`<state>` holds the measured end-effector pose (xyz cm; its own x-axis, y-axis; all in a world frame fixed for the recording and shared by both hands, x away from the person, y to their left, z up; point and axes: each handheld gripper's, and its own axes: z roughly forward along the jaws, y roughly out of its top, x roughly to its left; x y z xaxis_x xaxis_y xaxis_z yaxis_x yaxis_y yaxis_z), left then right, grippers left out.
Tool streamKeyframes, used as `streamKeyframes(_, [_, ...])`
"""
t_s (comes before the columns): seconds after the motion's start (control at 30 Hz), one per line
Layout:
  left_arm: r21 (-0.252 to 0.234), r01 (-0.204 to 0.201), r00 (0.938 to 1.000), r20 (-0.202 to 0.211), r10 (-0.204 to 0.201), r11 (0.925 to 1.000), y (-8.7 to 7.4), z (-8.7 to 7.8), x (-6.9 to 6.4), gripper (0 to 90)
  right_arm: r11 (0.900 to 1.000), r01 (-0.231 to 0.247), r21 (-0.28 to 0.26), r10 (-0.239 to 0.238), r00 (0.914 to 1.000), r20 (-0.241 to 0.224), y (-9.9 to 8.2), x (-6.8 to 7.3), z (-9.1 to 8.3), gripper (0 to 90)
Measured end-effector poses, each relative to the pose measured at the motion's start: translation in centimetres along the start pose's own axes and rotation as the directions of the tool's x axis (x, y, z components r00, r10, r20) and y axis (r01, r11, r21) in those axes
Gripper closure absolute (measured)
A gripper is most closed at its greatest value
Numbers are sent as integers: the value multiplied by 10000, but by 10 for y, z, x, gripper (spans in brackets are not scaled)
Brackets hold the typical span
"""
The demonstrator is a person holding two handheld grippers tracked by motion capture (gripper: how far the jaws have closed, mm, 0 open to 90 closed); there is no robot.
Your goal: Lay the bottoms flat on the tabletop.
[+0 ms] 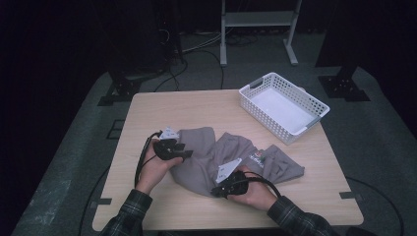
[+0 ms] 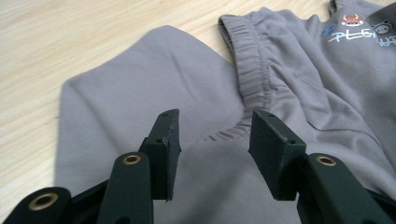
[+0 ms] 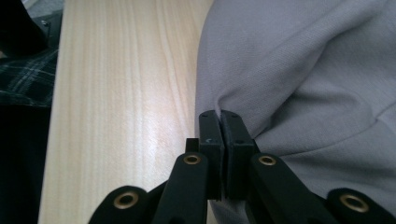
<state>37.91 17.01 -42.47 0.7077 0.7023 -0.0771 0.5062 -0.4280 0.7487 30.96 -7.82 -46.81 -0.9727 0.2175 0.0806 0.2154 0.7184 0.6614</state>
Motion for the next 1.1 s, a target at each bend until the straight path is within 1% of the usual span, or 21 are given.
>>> streamKeyframes(0.03, [43,-46,10000,56,46,10000,0,1,-2,523,10000,22,-9,-22,10000,-65,1,0,-1,844])
streamKeyframes(0.07, [79,-117,9999,117,116,9999,0,2,-3,523,9999,13,-111,-14,9999,-151,2,0,-3,793])
streamKeyframes(0.13, [218,-228,9994,251,222,9995,0,4,-7,519,9982,-55,-594,38,9996,-284,5,-5,-11,692])
streamKeyframes(0.2, [225,-340,9989,332,332,9992,1,6,-10,515,9941,-213,-1064,216,9998,25,6,-13,-25,630])
streamKeyframes(0.3, [231,-417,9979,502,405,9989,3,11,-15,508,9858,-683,-1531,757,9962,433,3,-28,-43,593])
streamKeyframes(0.37, [344,-549,9968,606,528,9979,4,15,-18,502,9813,-1025,-1631,1248,9833,1328,-3,-44,-56,568])
streamKeyframes(0.4, [424,-596,9963,649,567,9973,5,18,-20,502,9792,-1153,-1671,1425,9765,1615,-6,-50,-60,568])
streamKeyframes(0.43, [495,-639,9959,672,605,9967,5,20,-22,504,9735,-1498,-1730,1822,9647,1899,-11,-59,-65,556])
streamKeyframes(0.5, [660,-756,9945,771,705,9949,6,26,-25,506,9646,-1986,-1737,2373,9407,2425,-21,-76,-74,540])
streamKeyframes(0.53, [749,-811,9941,778,753,9939,6,27,-26,520,9563,-2327,-1772,2738,9254,2621,-28,-84,-78,533])
streamKeyframes(0.57, [883,-852,9936,823,779,9925,5,30,-26,535,9525,-2474,-1773,2887,9190,2684,-32,-89,-80,526])
streamKeyframes(0.67, [1284,-1034,9919,863,928,9863,4,35,-26,588,9398,-3053,-1533,3389,8899,3054,-48,-103,-81,509])
streamKeyframes(0.7, [1400,-1078,9916,870,962,9843,4,37,-27,600,9386,-3133,-1446,3437,8858,3118,-51,-106,-81,502])
streamKeyframes(0.77, [1582,-1169,9909,847,1045,9805,4,38,-28,683,9322,-3414,-1201,3619,8734,3259,-60,-111,-77,501])
streamKeyframes(0.8, [1693,-1148,9911,859,1013,9789,4,39,-29,744,9346,-3386,-1089,3552,8737,3323,-62,-113,-76,496])
streamKeyframes(0.83, [1789,-1139,9910,905,989,9773,4,39,-29,820,9333,-3460,-960,3576,8709,3371,-64,-114,-75,503])
streamKeyframes(0.87, [1793,-1120,9910,925,966,9774,4,40,-29,853,9310,-3520,-969,3635,8692,3351,-64,-114,-75,510])
streamKeyframes(0.9, [1796,-1174,9910,852,1035,9767,5,40,-29,865,9311,-3514,-975,3632,8692,3355,-65,-114,-75,518])
streamKeyframes(1.0, [1638,-1178,9918,694,1076,9794,9,37,-29,873,9331,-3504,-809,3561,8688,3440,-64,-112,-74,548])
streamKeyframes(1.07, [1422,-1248,9916,510,1187,9819,16,32,-28,874,9385,-3419,-483,3356,8704,3603,-65,-108,-72,549])
streamKeyframes(1.1, [1321,-1320,9909,444,1272,9824,19,31,-27,874,9422,-3316,-476,3251,8708,3688,-65,-106,-72,553])
